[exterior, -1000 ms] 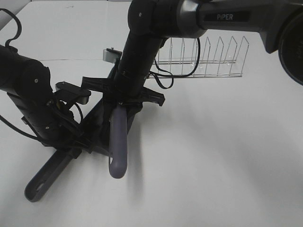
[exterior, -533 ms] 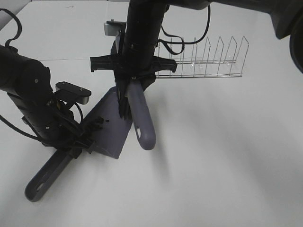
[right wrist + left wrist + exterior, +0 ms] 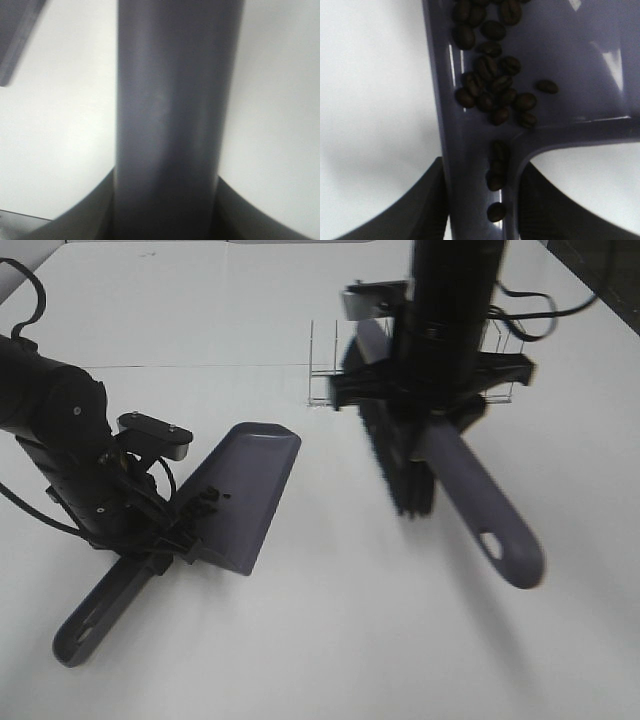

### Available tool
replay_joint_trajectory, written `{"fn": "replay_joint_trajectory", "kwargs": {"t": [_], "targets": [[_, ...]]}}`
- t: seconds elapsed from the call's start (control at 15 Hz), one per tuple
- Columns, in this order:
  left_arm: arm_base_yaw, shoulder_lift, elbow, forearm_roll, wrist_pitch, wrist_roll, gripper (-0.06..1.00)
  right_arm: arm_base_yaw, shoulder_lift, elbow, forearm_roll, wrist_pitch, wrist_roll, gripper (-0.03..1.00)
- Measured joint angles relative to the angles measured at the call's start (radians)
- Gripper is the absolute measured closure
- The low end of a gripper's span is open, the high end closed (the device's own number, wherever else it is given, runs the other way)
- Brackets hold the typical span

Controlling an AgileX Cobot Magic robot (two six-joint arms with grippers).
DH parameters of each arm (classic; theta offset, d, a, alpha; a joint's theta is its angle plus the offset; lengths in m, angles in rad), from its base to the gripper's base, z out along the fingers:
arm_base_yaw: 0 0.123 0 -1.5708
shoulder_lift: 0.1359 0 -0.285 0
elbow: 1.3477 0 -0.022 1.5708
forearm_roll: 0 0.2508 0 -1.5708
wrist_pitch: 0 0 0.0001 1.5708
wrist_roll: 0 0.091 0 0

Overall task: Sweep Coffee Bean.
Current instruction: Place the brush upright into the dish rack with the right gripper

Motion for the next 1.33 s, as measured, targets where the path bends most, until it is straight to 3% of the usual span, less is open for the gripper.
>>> {"fn": "replay_joint_trajectory", "kwargs": {"t": [0.27, 0.67, 0.93, 1.13, 1.2, 1.33], "targets": [[0.0, 0.0, 0.0, 0.0, 0.001, 0.0, 0.62, -0.224, -0.105, 0.22, -0.041, 0.014, -0.035, 0.7], [0.0, 0.0, 0.0, 0.0, 0.005, 0.0, 0.62, -0.243, -0.03, 0.221, -0.094, 0.01, -0.112, 0.7], [0.0, 0.0, -0.002, 0.0, 0.008, 0.0, 0.62, -0.243, 0.156, 0.021, -0.112, -0.015, -0.14, 0.7], [0.0, 0.0, -0.002, -0.006, 0.015, -0.001, 0.62, -0.243, 0.307, -0.214, -0.119, -0.004, -0.186, 0.7], [0.0, 0.0, -0.003, -0.008, 0.024, -0.001, 0.62, -0.243, 0.414, -0.375, -0.121, 0.008, -0.211, 0.7], [0.0, 0.0, -0.003, -0.009, 0.035, -0.001, 0.62, -0.249, 0.47, -0.482, -0.131, 0.021, -0.212, 0.7]]}}
